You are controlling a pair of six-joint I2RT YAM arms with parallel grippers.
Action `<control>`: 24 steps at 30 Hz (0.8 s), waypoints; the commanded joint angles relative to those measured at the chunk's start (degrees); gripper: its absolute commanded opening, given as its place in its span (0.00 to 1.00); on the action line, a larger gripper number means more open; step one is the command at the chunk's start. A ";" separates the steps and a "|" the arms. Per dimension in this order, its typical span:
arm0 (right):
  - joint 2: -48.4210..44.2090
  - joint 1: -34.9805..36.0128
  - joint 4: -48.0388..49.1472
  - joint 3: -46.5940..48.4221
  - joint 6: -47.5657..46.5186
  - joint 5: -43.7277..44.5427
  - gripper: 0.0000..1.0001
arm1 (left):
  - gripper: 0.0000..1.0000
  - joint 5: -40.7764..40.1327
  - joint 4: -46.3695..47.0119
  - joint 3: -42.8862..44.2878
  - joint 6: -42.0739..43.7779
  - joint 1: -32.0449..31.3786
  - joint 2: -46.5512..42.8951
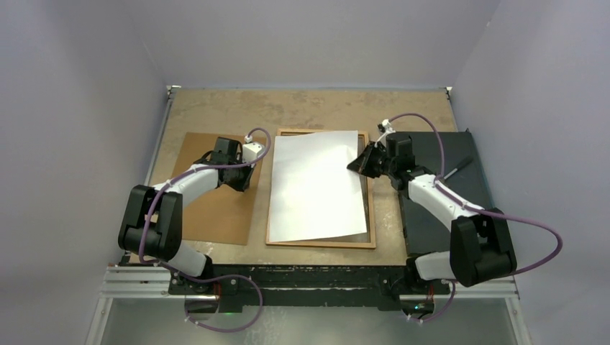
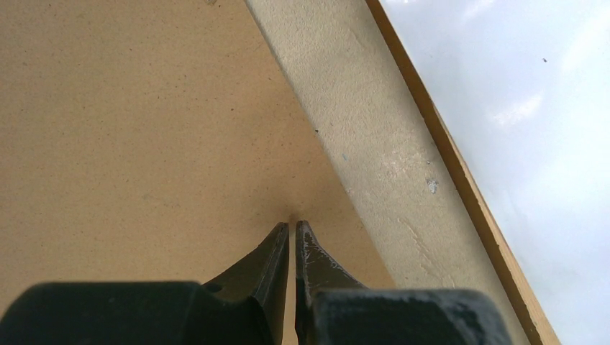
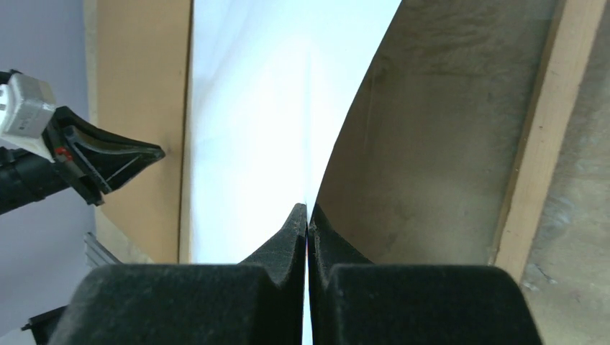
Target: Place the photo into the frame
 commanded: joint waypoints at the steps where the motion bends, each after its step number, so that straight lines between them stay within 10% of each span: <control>1: -1.72 -0.80 -3.58 2.14 -3.54 3.13 0.00 | 0.06 1.25 0.14 0.69 0.53 0.05 -2.29; 24: -1.66 -2.48 3.08 -3.52 1.10 2.28 0.00 | 0.05 1.88 -0.46 1.18 0.76 0.05 -1.99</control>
